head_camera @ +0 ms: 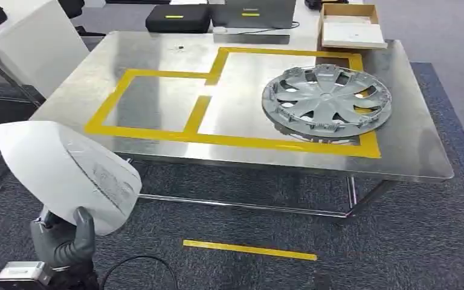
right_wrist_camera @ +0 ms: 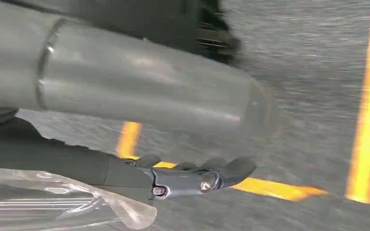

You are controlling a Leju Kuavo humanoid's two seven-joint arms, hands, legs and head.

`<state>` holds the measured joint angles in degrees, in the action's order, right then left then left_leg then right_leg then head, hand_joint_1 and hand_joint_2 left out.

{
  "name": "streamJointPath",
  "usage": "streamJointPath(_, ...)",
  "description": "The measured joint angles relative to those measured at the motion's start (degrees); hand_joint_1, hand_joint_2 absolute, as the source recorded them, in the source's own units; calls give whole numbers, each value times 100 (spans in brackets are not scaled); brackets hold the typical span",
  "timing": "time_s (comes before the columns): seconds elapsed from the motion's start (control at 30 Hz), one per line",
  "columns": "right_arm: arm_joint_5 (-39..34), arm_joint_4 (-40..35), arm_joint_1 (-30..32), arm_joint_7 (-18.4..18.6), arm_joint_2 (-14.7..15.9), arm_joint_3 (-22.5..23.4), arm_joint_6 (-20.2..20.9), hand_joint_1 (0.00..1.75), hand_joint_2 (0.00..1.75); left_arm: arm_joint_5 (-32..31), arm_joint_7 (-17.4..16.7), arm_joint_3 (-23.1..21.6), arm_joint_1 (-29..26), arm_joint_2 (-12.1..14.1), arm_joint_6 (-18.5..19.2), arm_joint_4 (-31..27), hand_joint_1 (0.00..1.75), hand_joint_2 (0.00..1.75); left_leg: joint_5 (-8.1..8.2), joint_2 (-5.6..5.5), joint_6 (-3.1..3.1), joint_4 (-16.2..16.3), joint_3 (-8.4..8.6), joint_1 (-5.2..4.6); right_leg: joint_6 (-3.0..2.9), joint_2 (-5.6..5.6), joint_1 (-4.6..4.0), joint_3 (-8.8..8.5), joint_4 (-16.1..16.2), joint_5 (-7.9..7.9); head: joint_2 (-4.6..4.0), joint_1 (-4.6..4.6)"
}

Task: Take the parts from the cabinet and place them on the table.

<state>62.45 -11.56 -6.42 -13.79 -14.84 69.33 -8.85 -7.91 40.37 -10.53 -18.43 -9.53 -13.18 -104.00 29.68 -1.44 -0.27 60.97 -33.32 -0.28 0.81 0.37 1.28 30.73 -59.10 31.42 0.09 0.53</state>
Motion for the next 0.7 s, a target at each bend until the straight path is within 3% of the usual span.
streamJointPath(0.07, 29, 13, 36, 201, -31, 0, -4, 0, 0, -7, 0, 52, -2, -15, 7, -7, 175, 175, 284, 66, -62, 790, -418, 25, -55, -33, -3, -86, 3, 81, 0, 35)
streamJointPath(0.1, 53, 15, 48, 330, -35, 0, 7, 0, 0, -48, 0, 85, -38, -26, 26, -7, 175, 175, 438, 70, -75, 1313, -729, 31, -62, -45, -6, -138, 3, 136, 0, 41)
streamJointPath(0.13, 63, 15, 66, 500, -35, 0, 63, 0, 0, -92, 0, 105, -74, -31, 28, -7, 175, 175, 470, 70, -76, 1641, -950, 32, -67, -49, -7, -193, 3, 183, 0, 43)
streamJointPath(0.17, 66, 15, 93, 628, -35, 0, 129, 0, 0, -135, 0, 122, -117, -35, 5, -7, 175, 175, 313, 70, -60, 1683, -1058, 31, -66, -53, -9, -279, 4, 246, 0, 41)
streamJointPath(0.2, 59, 15, 110, 689, -33, 0, 158, 0, 0, -151, 0, 127, -143, -35, -24, -7, 175, 175, 65, 70, -39, 1492, -1026, 29, -67, -52, -10, -319, 9, 319, 0, 41)
streamJointPath(0.27, -48, 15, 129, 924, -33, 7, 267, 0, 0, -164, 0, 138, -202, -46, -131, -44, 175, 175, -651, 75, 40, 606, -762, 14, -64, -58, -11, -502, 37, 455, 0, 39)
streamJointPath(0.3, -110, 15, 132, 983, -33, 13, 273, 0, 0, -151, 0, 140, -239, -52, -158, -81, 175, 175, -719, 102, 76, 346, -613, -17, -52, -75, -3, -623, 92, 522, 0, 43)
streamJointPath(0.33, -207, 15, 119, 1055, -31, 48, 275, 0, 0, -127, 0, 144, -247, -52, -190, -96, 175, 175, -597, 138, 114, 301, -569, -74, -4, -81, -27, -687, 162, 552, 0, 43)
streamJointPath(0.37, -254, 15, 117, 1088, -31, 74, 260, 0, 0, -127, 0, 146, -239, -63, -208, -120, 175, 175, -447, 147, 182, 56, -416, -100, 38, -100, -14, -720, 267, 555, 0, 85)
streamJointPath(0.4, -273, 15, 119, 1084, -31, 92, 247, 0, 0, -122, 0, 149, -209, -70, -208, -129, 175, 175, -367, 145, 186, -44, -380, -96, 60, -153, -19, -775, 383, 541, 0, 83)
streamJointPath(0.43, -280, 15, 129, 1055, -24, 105, 240, 0, 0, -111, 0, 149, -197, -79, -203, -129, 175, 175, -342, 127, 212, -180, -327, -85, 133, -160, -29, -888, 330, 389, 0, 78)
streamJointPath(0.47, -282, 15, 107, 1005, -20, 109, 238, 0, 0, -107, 0, 153, -187, -81, -199, -133, 175, 175, -362, 93, 239, -266, -183, -73, 182, -163, -25, -873, 279, 321, 0, 83)
streamJointPath(0.5, -293, 15, 91, 917, 0, 114, 238, 0, 0, -105, 0, 159, -182, -85, -190, -133, 175, 175, -373, 97, 243, -355, -40, -37, 157, -113, -20, -705, -33, 249, 0, 48)
streamJointPath(0.53, -306, 15, 69, 837, 7, 118, 243, 0, 0, -107, 0, 157, -136, -83, -164, -131, 175, 175, -334, 95, 258, -411, 58, -38, 132, -81, -37, -460, -414, 190, 0, 70)
streamJointPath(0.57, -317, 15, 50, 764, 11, 125, 247, 0, 0, -114, 0, 142, -75, -87, -155, -122, 175, 175, -283, 96, 266, -438, 116, -34, 104, -62, -48, -144, -795, 254, 0, 54)
streamJointPath(0.6, -326, 15, 45, 656, 13, 142, 256, 0, 0, -172, 0, 109, -17, -87, -162, -114, 175, 175, -208, 89, 267, -443, 182, -35, 87, -52, -66, 196, -1107, 482, 2, 52)
streamJointPath(0.63, -328, 15, 52, 538, 31, 155, 286, 0, 0, -283, 0, 66, 19, -79, -218, -96, 175, 175, -125, 70, 269, -443, 266, -36, 97, -46, -81, 452, -1260, 786, 0, 52)
streamJointPath(0.67, -312, 15, 60, 456, 41, 157, 306, 0, 0, -469, 0, 26, 44, -72, -338, -48, 175, 175, -36, 52, 270, -443, 380, -40, 114, -44, -88, 625, -1255, 994, 0, 41)
streamJointPath(0.7, -288, 15, 69, 382, 57, 157, 324, 0, 0, -657, 0, -7, 69, -65, -451, 5, 175, 175, 54, 43, 271, -442, 506, -42, 123, -43, -92, 725, -1134, 998, 0, 48)
